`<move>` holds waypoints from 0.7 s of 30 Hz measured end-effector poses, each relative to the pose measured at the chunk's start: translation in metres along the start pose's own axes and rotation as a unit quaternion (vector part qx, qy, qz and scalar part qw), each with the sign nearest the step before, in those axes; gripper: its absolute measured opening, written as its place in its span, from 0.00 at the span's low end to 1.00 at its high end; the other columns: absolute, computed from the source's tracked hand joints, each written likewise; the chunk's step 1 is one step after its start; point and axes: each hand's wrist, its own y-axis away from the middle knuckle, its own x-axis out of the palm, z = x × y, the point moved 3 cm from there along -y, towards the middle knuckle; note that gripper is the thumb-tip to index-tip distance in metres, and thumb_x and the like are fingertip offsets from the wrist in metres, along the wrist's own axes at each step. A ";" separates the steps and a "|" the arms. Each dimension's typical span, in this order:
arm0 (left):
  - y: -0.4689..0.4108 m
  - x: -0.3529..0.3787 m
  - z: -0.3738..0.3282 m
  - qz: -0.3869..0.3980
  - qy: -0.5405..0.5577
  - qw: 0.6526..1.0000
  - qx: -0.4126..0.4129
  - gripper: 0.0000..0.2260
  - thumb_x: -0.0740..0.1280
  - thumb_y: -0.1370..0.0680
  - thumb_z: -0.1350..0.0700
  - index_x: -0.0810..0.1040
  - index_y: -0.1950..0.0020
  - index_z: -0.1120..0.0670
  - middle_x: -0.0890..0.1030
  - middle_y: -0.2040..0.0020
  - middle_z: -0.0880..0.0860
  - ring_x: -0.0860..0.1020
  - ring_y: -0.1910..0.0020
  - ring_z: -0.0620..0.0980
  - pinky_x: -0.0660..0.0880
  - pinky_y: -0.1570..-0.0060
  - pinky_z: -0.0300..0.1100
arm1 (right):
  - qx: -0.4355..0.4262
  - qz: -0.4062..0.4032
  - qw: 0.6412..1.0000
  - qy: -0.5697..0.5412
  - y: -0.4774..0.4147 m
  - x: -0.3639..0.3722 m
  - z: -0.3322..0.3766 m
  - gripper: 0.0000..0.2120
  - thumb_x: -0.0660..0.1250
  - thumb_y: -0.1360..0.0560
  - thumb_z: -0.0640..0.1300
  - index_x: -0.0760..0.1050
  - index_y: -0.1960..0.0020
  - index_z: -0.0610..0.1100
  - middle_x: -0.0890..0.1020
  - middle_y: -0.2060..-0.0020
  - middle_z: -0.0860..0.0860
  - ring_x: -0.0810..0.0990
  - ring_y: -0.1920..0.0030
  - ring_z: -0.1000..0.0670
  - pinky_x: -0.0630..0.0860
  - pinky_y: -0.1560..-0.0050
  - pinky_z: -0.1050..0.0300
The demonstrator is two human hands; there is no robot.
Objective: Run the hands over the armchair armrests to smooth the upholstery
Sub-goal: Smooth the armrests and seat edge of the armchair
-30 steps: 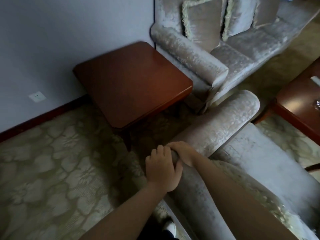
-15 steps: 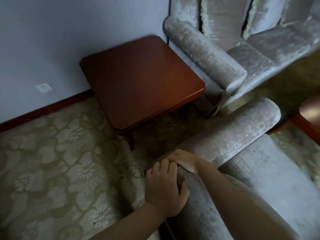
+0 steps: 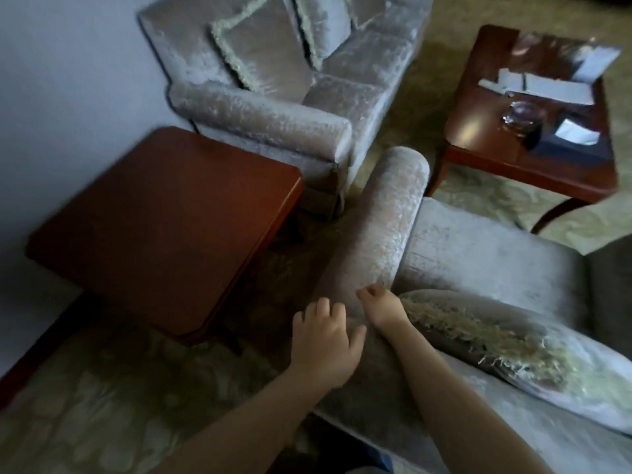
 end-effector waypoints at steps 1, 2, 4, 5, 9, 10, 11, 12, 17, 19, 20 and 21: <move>-0.010 -0.001 0.001 0.007 0.003 1.000 0.005 0.20 0.54 0.24 0.40 0.74 0.45 0.53 0.75 0.46 0.53 0.73 0.45 0.54 0.68 0.48 0.49 | 0.015 -0.019 1.000 -0.002 0.000 -0.002 0.000 0.17 0.57 0.23 0.51 0.74 0.42 0.40 0.79 0.46 0.42 0.75 0.50 0.44 0.65 0.56 0.56; -0.021 -0.003 0.002 0.007 0.001 1.000 0.012 0.20 0.55 0.23 0.41 0.73 0.44 0.53 0.75 0.45 0.53 0.72 0.44 0.53 0.67 0.46 0.48 | 0.034 -0.031 0.999 -0.018 -0.001 -0.003 0.001 0.19 0.57 0.23 0.52 0.72 0.39 0.40 0.78 0.44 0.42 0.75 0.50 0.45 0.66 0.56 0.56; -0.044 -0.006 0.005 0.011 -0.022 0.999 0.030 0.20 0.54 0.22 0.41 0.72 0.41 0.54 0.74 0.42 0.53 0.71 0.42 0.53 0.67 0.45 0.48 | 0.078 -0.050 0.993 -0.070 -0.007 -0.001 0.001 0.23 0.58 0.23 0.51 0.67 0.33 0.40 0.75 0.38 0.42 0.75 0.43 0.43 0.68 0.51 0.55; -0.056 -0.008 0.007 0.016 -0.035 0.998 0.042 0.20 0.54 0.22 0.41 0.72 0.40 0.54 0.74 0.42 0.53 0.70 0.41 0.53 0.67 0.44 0.48 | 0.092 -0.058 0.990 -0.086 -0.011 0.001 0.001 0.23 0.58 0.22 0.51 0.65 0.31 0.40 0.73 0.36 0.41 0.74 0.40 0.42 0.69 0.48 0.54; -0.103 -0.010 0.023 0.006 -0.066 0.995 0.080 0.21 0.54 0.22 0.41 0.71 0.38 0.54 0.74 0.40 0.53 0.70 0.39 0.53 0.66 0.41 0.48 | 0.110 -0.070 0.987 -0.094 -0.032 0.013 0.004 0.24 0.59 0.22 0.50 0.61 0.29 0.44 0.70 0.33 0.42 0.74 0.39 0.43 0.72 0.44 0.53; -0.113 -0.009 0.028 0.011 -0.073 0.993 0.091 0.22 0.54 0.22 0.41 0.71 0.38 0.54 0.73 0.40 0.53 0.70 0.38 0.53 0.67 0.40 0.48 | 0.115 -0.069 0.986 -0.101 -0.037 0.019 0.003 0.24 0.60 0.22 0.50 0.60 0.29 0.46 0.69 0.33 0.43 0.74 0.39 0.44 0.73 0.43 0.52; -0.121 -0.008 0.032 0.025 -0.081 0.992 0.097 0.22 0.53 0.22 0.41 0.71 0.37 0.54 0.73 0.39 0.54 0.69 0.37 0.54 0.66 0.39 0.48 | 0.118 -0.064 0.985 -0.110 -0.040 0.023 0.003 0.24 0.60 0.22 0.50 0.60 0.28 0.47 0.68 0.32 0.44 0.73 0.38 0.44 0.74 0.43 0.52; -0.130 -0.006 0.035 0.045 -0.092 0.990 0.098 0.22 0.53 0.22 0.41 0.70 0.35 0.54 0.73 0.37 0.54 0.69 0.36 0.54 0.66 0.38 0.49 | 0.115 -0.061 0.985 -0.111 -0.042 0.027 0.002 0.25 0.60 0.22 0.51 0.59 0.28 0.47 0.67 0.31 0.45 0.73 0.37 0.45 0.73 0.42 0.52; -0.172 0.024 0.022 0.175 -0.143 0.965 0.130 0.25 0.52 0.21 0.41 0.65 0.32 0.56 0.66 0.32 0.59 0.62 0.32 0.61 0.61 0.34 0.55 | 0.085 -0.015 0.995 -0.048 -0.055 0.039 -0.001 0.26 0.54 0.20 0.48 0.51 0.24 0.45 0.57 0.26 0.42 0.61 0.29 0.41 0.64 0.31 0.49; -0.194 0.044 0.002 0.213 -0.169 0.943 0.194 0.25 0.52 0.21 0.42 0.64 0.30 0.57 0.64 0.30 0.60 0.60 0.30 0.62 0.57 0.32 0.57 | 0.090 -0.052 0.993 -0.060 -0.061 0.036 -0.003 0.25 0.51 0.19 0.45 0.51 0.24 0.42 0.58 0.27 0.40 0.61 0.29 0.41 0.61 0.30 0.50; -0.205 0.056 -0.010 0.231 -0.175 0.928 0.233 0.25 0.52 0.21 0.43 0.63 0.30 0.58 0.63 0.29 0.61 0.59 0.30 0.63 0.56 0.32 0.58 | 0.104 -0.093 0.989 -0.057 -0.063 0.034 -0.007 0.24 0.52 0.20 0.44 0.56 0.26 0.39 0.64 0.30 0.39 0.67 0.32 0.41 0.65 0.33 0.52; -0.215 0.068 -0.023 0.251 -0.186 0.910 0.274 0.26 0.53 0.20 0.43 0.62 0.29 0.58 0.62 0.29 0.61 0.58 0.30 0.63 0.55 0.32 0.59 | 0.123 -0.133 0.982 -0.058 -0.066 0.029 -0.013 0.22 0.54 0.21 0.44 0.64 0.29 0.39 0.70 0.34 0.41 0.73 0.36 0.42 0.70 0.38 0.55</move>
